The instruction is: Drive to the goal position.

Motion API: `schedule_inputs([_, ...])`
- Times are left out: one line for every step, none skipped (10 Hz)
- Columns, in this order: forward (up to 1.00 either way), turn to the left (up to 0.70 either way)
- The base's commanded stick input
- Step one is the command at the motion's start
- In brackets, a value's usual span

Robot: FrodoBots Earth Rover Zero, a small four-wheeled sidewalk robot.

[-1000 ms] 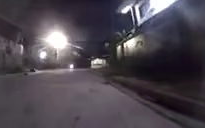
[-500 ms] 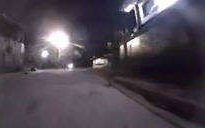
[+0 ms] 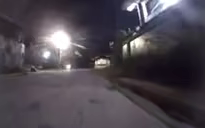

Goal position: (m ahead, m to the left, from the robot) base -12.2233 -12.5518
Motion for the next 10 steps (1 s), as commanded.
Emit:
schedule_inputs([0.7,0.0])
schedule_inputs([0.7,0.0])
schedule_inputs([0.7,0.0])
schedule_inputs([0.7,0.0])
schedule_inputs([0.7,0.0])
schedule_inputs([0.7,0.0])
schedule_inputs([0.7,0.0])
schedule_inputs([0.7,0.0])
schedule_inputs([0.7,0.0])
schedule_inputs([0.7,0.0])
